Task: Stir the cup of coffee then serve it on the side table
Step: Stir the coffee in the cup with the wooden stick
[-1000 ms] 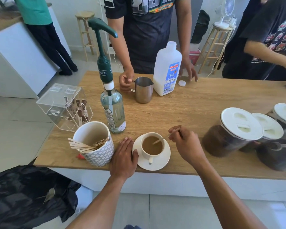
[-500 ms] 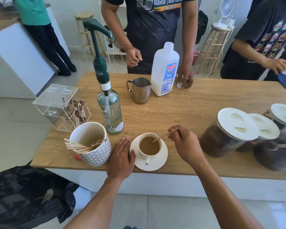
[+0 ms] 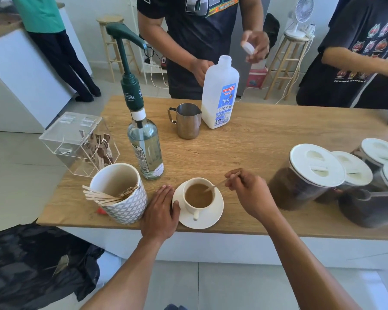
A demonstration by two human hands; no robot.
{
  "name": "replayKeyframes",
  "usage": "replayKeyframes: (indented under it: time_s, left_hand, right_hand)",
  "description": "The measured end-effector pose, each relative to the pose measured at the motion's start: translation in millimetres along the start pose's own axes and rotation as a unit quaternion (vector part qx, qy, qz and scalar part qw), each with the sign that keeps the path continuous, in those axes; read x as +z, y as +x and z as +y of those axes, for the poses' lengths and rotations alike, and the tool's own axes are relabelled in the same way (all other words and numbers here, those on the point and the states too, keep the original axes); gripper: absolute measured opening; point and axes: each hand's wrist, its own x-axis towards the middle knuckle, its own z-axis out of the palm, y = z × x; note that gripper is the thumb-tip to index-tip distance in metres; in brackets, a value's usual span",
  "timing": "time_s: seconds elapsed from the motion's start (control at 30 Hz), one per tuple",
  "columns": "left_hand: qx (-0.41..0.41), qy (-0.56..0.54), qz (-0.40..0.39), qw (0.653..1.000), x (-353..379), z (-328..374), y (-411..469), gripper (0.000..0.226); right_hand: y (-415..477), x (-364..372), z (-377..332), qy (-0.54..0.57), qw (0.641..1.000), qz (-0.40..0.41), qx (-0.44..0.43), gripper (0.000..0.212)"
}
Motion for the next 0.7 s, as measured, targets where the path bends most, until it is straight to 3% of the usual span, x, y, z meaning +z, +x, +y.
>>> replayKeyframes:
  time_s: [0.1,0.27,0.4,0.53,0.7]
  left_hand:
    - [-0.001,0.000,-0.002,1.000,0.9,0.1,-0.3,0.054]
    - [-0.003,0.001,0.003,1.000,0.6,0.0,-0.5,0.053]
    - [-0.006,0.003,-0.003,1.000,0.8,1.0,-0.5,0.053]
    - [-0.007,0.005,-0.002,1.000,0.1,-0.4,-0.5,0.053]
    - [-0.006,0.003,-0.007,1.000,-0.1,1.4,-0.2,0.054]
  right_hand:
    - [-3.0,3.2,0.2,0.012,0.999,-0.035,-0.008,0.027]
    - [0.1,0.6,4.0,-0.003,1.000,0.008,0.010,0.026]
    - [-5.2,3.2,-0.2,0.011,0.999,-0.041,-0.005,0.027]
    - [-3.6,3.6,4.0,-0.008,1.000,0.006,0.006,0.025]
    - [-6.8,4.0,3.1,-0.008,1.000,-0.010,0.001,0.026]
